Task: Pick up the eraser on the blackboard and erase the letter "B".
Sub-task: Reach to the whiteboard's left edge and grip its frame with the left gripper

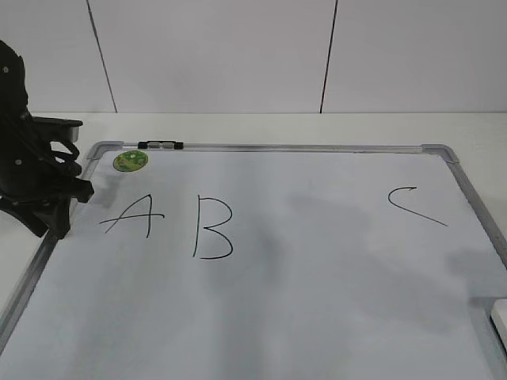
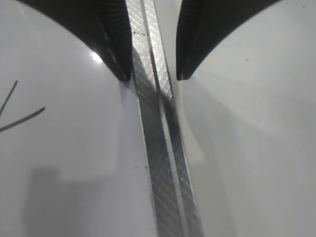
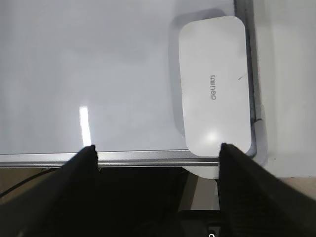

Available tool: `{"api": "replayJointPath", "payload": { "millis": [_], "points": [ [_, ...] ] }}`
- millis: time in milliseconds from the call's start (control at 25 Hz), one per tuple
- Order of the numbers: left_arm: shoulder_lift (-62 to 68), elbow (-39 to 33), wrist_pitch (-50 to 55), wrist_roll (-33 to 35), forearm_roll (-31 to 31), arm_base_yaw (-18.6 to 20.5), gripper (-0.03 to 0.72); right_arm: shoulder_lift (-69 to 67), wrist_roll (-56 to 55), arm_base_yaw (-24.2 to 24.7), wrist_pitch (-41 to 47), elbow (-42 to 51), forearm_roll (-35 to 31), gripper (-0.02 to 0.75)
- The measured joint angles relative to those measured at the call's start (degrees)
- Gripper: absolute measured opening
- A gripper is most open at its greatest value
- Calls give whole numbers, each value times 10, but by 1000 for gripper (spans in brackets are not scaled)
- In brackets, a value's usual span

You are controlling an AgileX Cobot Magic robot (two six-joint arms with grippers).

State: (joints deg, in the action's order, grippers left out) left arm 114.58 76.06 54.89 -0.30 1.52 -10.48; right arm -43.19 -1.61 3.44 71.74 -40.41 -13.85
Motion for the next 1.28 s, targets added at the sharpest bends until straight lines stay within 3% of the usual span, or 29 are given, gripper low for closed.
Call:
{"api": "replayJointPath", "payload": {
  "millis": [1280],
  "points": [
    [0, 0, 28, 0, 14, 5, 241, 0, 0, 0, 0, 0, 0, 584]
  ]
}}
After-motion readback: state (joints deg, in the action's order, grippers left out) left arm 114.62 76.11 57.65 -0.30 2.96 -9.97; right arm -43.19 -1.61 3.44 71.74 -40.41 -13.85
